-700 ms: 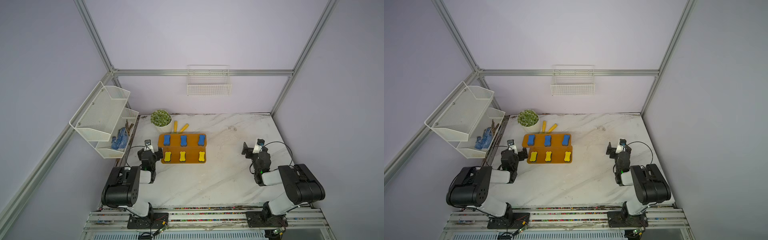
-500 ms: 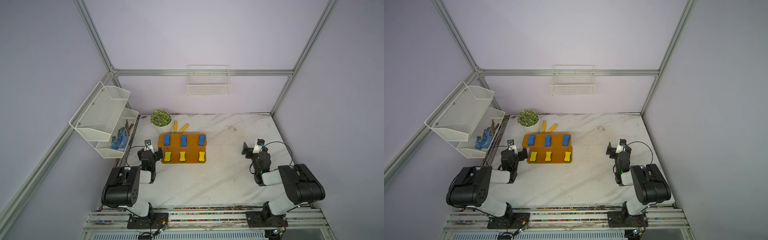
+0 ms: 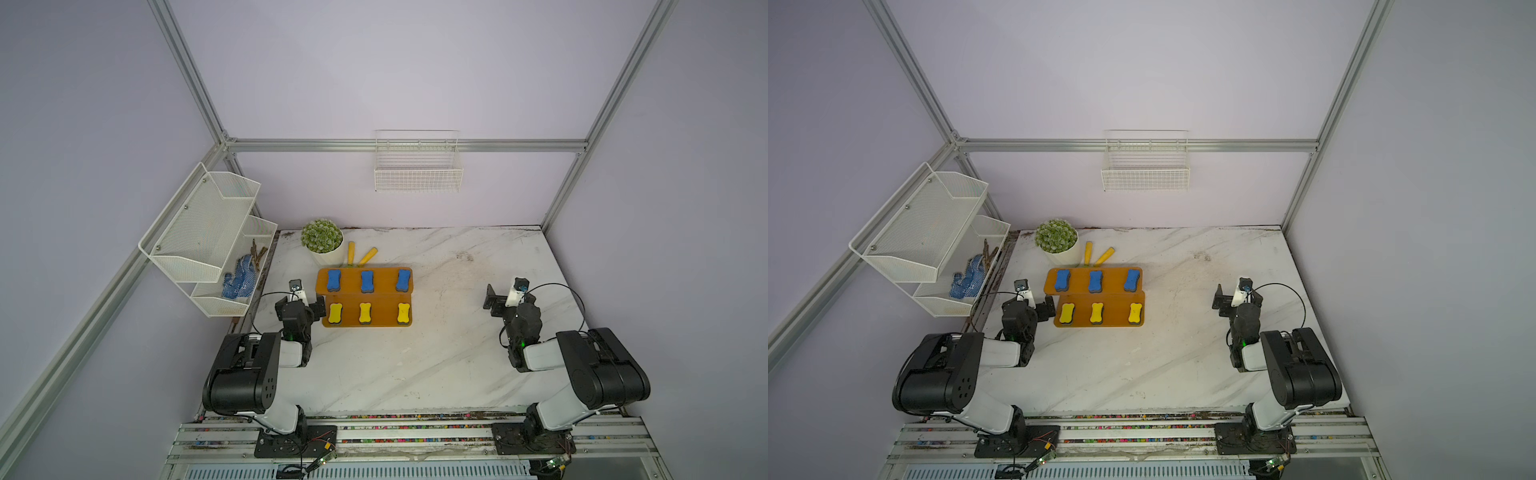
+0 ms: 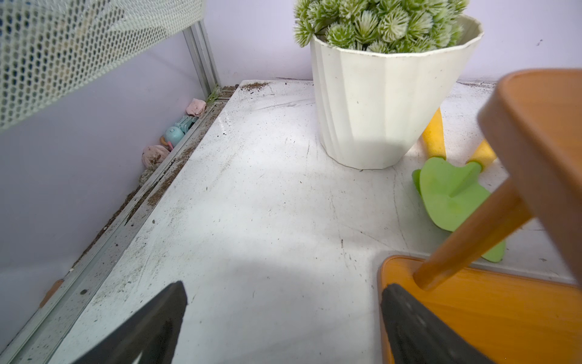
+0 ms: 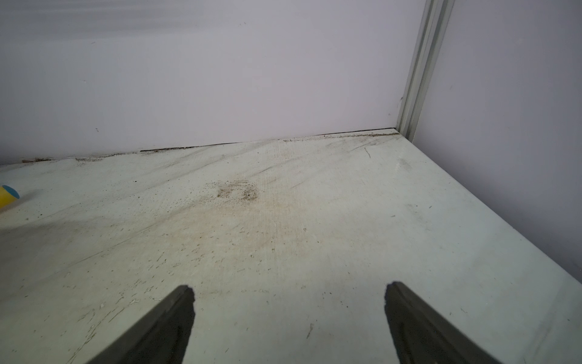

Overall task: Remove the whiteboard erasers from the shelf
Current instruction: Pick up the whiteboard eraser from the shelf.

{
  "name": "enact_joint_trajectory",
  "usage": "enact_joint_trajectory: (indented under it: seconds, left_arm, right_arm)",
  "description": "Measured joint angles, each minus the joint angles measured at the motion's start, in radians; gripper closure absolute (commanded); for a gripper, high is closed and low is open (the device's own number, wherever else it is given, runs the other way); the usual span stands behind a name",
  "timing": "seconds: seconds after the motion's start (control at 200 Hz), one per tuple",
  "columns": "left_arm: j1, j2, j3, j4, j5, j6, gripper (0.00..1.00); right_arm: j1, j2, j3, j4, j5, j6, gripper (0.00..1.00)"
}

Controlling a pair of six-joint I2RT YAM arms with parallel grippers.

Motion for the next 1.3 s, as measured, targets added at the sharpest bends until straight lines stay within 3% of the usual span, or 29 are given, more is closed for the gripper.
enact_joint_trajectory:
  seconds: [0.12, 0.33, 0.54, 0.705, 0.87, 1.01, 1.3]
  left_arm:
    - [-0.001, -0.083, -0.024, -0.039, -0.032, -0.023, 0.00]
    - [-0.071, -0.416, -0.010, -0.281, -0.161, -0.077, 0.00]
    - [-0.166, -0.639, 0.204, -0.801, -0.256, -0.210, 0.00]
    - [-0.166, -0.695, 0.365, -1.111, -0.296, -0.288, 0.00]
    - [-0.166, -0.554, 0.527, -1.321, -0.322, -0.327, 0.00]
    - [-0.166, -0.448, 0.599, -1.441, -0.310, -0.353, 0.00]
    - [-0.166, -0.542, 0.569, -1.496, -0.194, -0.383, 0.00]
  right_arm:
    - [0.001, -0.033, 0.000, -0.032, 0.014, 0.001, 0.01]
    - [0.038, -0.348, 0.132, -0.397, 0.071, 0.060, 0.01]
    - [0.328, -0.445, 0.378, -0.742, 0.153, 0.172, 0.01]
    - [0.563, -0.333, 0.624, -1.025, 0.192, 0.286, 0.05]
    - [0.690, -0.152, 0.871, -1.251, 0.207, 0.390, 0.13]
    - [0.752, -0.015, 1.027, -1.391, 0.224, 0.433, 0.14]
    - [0.781, 0.213, 1.247, -1.605, 0.224, 0.472, 0.21]
